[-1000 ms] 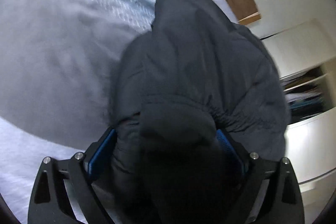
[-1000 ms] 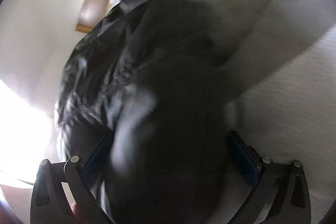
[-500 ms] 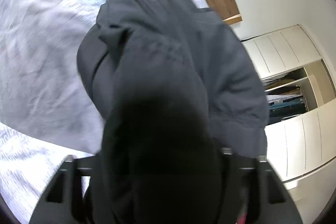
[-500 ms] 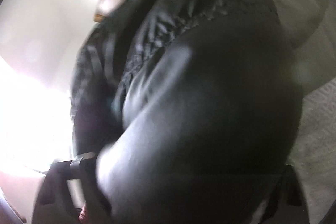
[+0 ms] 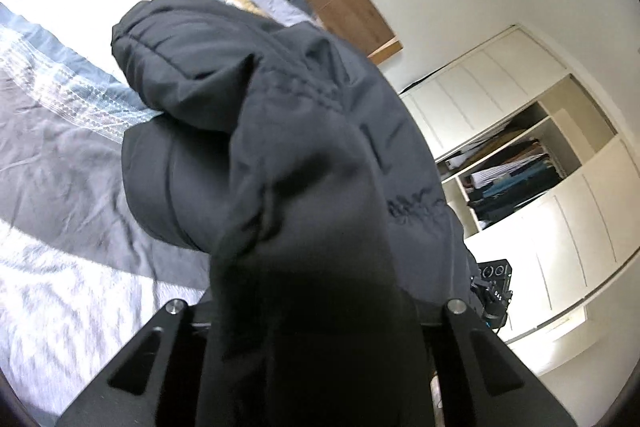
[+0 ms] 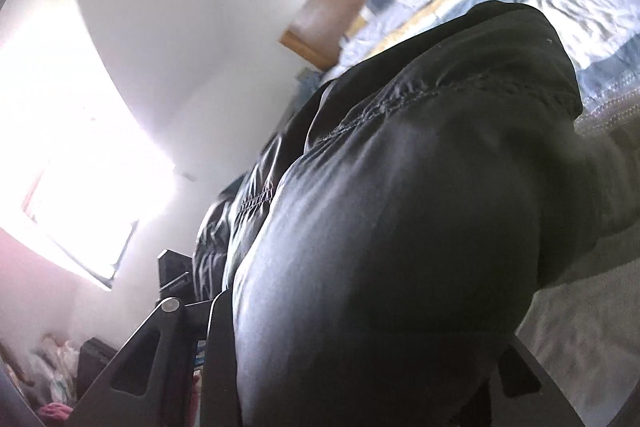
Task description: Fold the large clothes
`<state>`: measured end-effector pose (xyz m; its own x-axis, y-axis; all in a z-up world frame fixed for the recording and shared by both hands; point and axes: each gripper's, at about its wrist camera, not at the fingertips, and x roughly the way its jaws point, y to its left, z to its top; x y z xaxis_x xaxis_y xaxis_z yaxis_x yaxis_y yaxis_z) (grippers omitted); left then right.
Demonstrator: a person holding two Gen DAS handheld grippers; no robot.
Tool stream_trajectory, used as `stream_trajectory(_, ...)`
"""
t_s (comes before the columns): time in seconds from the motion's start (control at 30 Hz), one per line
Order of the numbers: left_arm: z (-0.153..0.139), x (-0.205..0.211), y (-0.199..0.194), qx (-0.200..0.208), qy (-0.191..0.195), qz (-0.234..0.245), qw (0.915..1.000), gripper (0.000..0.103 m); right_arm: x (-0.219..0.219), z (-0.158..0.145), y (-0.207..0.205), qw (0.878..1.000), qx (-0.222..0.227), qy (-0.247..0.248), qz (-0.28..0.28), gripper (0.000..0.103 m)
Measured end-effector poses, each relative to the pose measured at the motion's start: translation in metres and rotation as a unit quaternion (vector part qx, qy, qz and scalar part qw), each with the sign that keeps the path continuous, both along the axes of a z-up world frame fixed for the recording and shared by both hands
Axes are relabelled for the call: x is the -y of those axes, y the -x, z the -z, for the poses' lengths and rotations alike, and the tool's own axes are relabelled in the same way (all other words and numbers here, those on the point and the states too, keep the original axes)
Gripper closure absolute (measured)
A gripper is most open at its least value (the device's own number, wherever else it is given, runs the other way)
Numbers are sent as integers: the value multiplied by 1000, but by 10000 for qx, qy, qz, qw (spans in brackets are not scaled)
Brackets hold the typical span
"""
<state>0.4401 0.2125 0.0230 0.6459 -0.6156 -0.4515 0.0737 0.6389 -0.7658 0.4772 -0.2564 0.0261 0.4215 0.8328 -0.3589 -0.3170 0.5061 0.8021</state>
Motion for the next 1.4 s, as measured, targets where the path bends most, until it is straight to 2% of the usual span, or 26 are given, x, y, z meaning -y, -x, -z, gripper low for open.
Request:
stream_trajectory(0.07, 1, -10, 22, 41, -22, -1, 10000, 83, 2, -4, 20, 9999, 28, -77, -60, 70)
stream_trajectory(0.13, 15, -14, 32, -166, 56, -56, 9998, 83, 0, 5, 36, 9999, -75, -77, -62, 70)
stream_trajectory(0.2, 31, -15, 48, -472, -146, -95, 9987, 82, 5, 30, 48, 9993, -370, 46, -12, 70)
stream_trajectory(0.23, 51, -17, 49, -763, -293, -178, 9965, 82, 6, 41, 51, 9986, -511, 153, 49, 70)
stream_trajectory(0.3, 74, -16, 47, -1099, -507, -294, 9922, 79, 6, 72, 58, 9948, -888, 453, 221, 68)
stream_trajectory(0.33, 81, -19, 49, -1183, -533, -368, 9909, 77, 10, 87, 62, 9921, -1062, 556, 361, 66)
stream_trajectory(0.4, 86, -31, 55, -1272, -565, -491, 9890, 65, 19, 98, 67, 9890, -1228, 573, 590, 57)
stream_trajectory(0.43, 85, -35, 57, -1292, -596, -544, 9883, 64, 25, 101, 71, 9861, -1335, 637, 753, 47)
stream_trajectory(0.47, 81, -40, 61, -1325, -676, -599, 9871, 60, 31, 98, 78, 9839, -1380, 722, 875, 39)
stream_trajectory(0.57, 68, -57, 74, -1349, -685, -713, 9859, 54, 41, 92, 89, 9789, -1382, 1066, 1066, 24)
stream_trajectory(0.63, 59, -63, 86, -1285, -798, -838, 9849, 51, 47, 85, 99, 9753, -1348, 1277, 1194, 19)
stream_trajectory(0.77, 35, -95, 124, -1307, -1029, -1250, 9781, 50, 82, 67, 116, 9689, -1283, 1421, 1568, 16)
stream_trajectory(0.9, 2, -99, 175, -1225, -1298, -1532, 9719, 50, 101, 50, 143, 9627, -1314, 1523, 1811, 16)
stream_trajectory(0.93, -9, -91, 184, -1176, -1433, -1556, 9703, 50, 101, 42, 153, 9638, -1246, 1480, 1836, 15)
stream_trajectory(1.0, -28, -70, 193, -1056, -1719, -1585, 9665, 50, 131, 28, 171, 9655, -1141, 1428, 1856, 15)
stream_trajectory(1.1, -46, -40, 211, -847, -2055, -1596, 9618, 50, 123, 17, 186, 9660, -932, 1613, 1794, 15)
stream_trajectory(1.27, -64, 21, 253, -459, -2685, -1516, 9502, 49, 92, -13, 237, 9650, -484, 2035, 1584, 12)
stream_trajectory(1.37, -66, 53, 276, -224, -2909, -1511, 9445, 38, 68, -26, 267, 9589, -189, 2378, 1538, 10)
stream_trajectory(1.4, -67, 59, 284, -163, -2962, -1511, 9430, 38, 62, -31, 278, 9562, -88, 2498, 1527, 8)
